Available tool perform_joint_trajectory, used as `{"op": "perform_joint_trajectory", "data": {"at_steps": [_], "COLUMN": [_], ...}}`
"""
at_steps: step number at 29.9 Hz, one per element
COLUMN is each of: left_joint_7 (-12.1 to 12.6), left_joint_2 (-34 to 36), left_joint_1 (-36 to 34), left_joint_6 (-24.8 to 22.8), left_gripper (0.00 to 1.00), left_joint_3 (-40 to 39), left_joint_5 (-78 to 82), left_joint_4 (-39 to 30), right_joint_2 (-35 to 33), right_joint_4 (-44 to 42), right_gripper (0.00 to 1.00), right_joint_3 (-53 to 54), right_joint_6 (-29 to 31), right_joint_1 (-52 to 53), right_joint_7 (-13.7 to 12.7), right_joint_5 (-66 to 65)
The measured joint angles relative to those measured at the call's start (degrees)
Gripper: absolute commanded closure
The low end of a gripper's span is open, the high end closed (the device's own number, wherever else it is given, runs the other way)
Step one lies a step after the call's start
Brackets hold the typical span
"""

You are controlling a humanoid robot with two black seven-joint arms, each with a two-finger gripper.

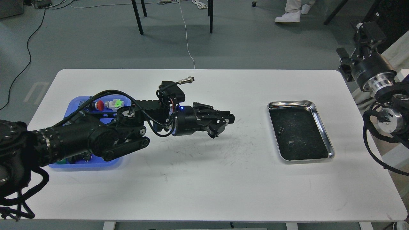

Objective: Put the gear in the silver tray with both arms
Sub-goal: 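Carry the black gear with the left gripper toward the silver tray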

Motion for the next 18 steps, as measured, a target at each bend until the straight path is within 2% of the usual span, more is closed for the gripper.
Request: {"op": "perform_joint_trajectory", "data": {"at_steps": [7, 18], "left_joint_7": [0.0, 0.0], "left_joint_2": [-8.8, -9.7], "left_joint_1": [0.0, 2.9], "left_joint_6": [0.1, 0.5], "left_gripper": [0.88, 0.87], "left_joint_3": [2.9, 3.6], "left_joint_5": [0.0, -0.3], "left_joint_4": [5.7, 11.2], "right_joint_2": [0.0, 0.0], "right_joint_4": [-0.1, 0.0], "right_gripper": [0.05, 0.05], "right_joint_3": [2.2, 3.0], "right_joint_6": [0.1, -0.3], "right_joint_1": [-3.0, -3.6], "right_joint_7": [-0.1, -0.3], "right_joint_5": [0.6, 2.9]}}
